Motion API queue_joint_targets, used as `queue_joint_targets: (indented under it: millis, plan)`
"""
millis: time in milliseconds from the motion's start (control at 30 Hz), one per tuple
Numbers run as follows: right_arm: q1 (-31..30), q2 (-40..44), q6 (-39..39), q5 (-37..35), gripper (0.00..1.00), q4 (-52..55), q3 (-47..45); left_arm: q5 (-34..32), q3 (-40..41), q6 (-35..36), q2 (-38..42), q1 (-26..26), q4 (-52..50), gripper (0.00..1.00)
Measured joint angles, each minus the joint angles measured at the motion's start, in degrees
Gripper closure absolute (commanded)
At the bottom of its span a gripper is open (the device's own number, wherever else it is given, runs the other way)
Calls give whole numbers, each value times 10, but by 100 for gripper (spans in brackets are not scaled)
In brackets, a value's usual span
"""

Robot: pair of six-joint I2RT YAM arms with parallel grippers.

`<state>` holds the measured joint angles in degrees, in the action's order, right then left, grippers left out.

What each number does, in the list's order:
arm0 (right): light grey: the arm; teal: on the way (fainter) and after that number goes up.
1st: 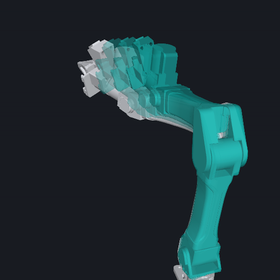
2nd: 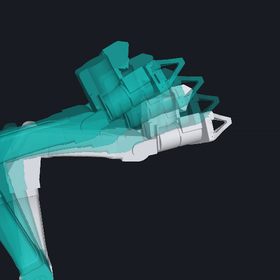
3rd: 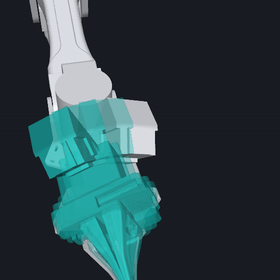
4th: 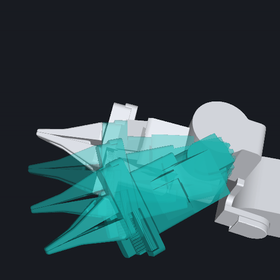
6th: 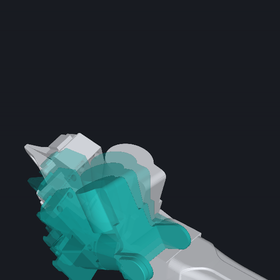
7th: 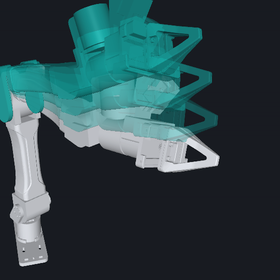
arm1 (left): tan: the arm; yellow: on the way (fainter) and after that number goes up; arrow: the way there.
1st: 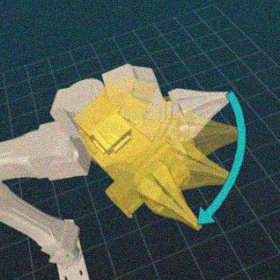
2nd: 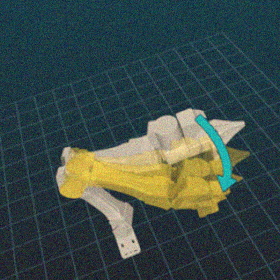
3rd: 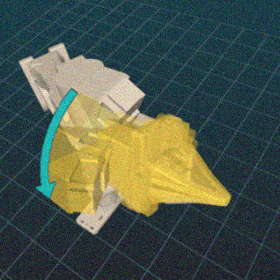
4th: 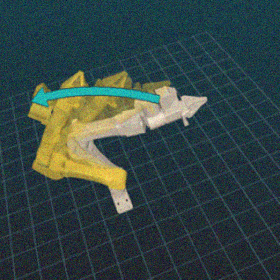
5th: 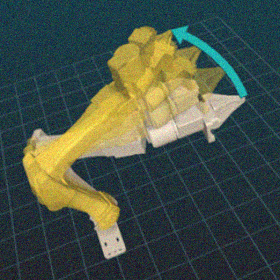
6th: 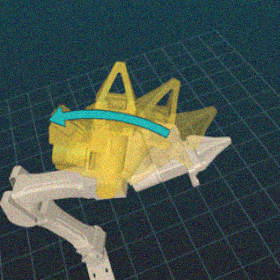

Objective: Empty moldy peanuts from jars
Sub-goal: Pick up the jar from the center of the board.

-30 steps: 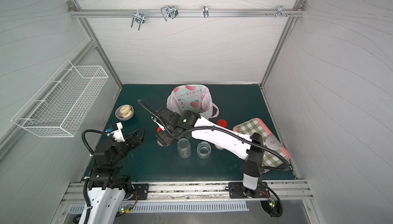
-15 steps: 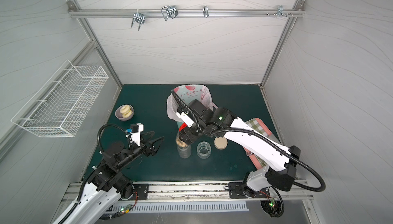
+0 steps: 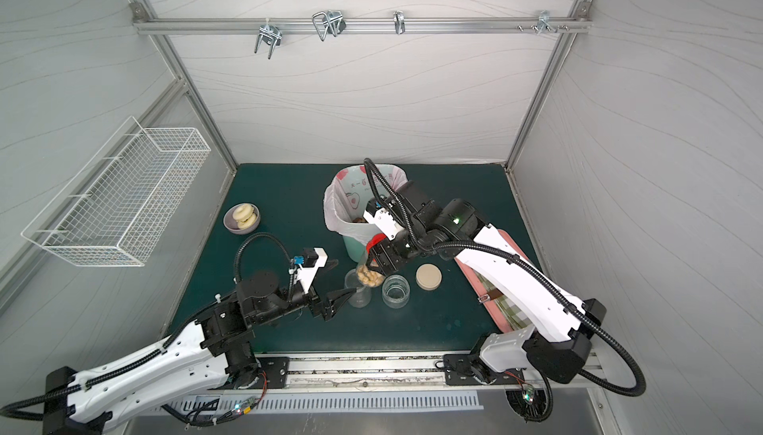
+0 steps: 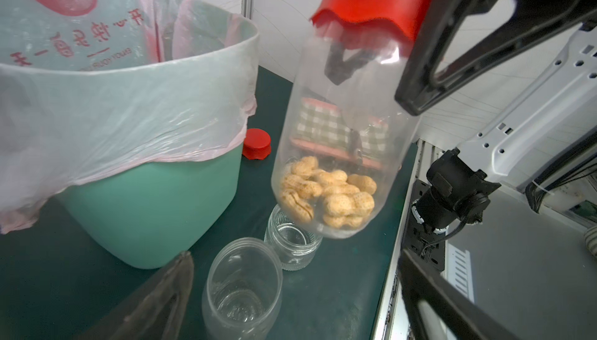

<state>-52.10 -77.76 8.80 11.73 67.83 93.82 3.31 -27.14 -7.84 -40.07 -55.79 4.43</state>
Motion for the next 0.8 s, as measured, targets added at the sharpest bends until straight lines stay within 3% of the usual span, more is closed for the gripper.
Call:
queue_joint_targets:
  millis: [233,800]
  plan:
    - [-18,-10,-7,2,57,27,31,-12,-3,10,-23,-14,9,0]
    - [-81,-20,4,3,57,1,30,47,-4,0,-23,-17,40,0]
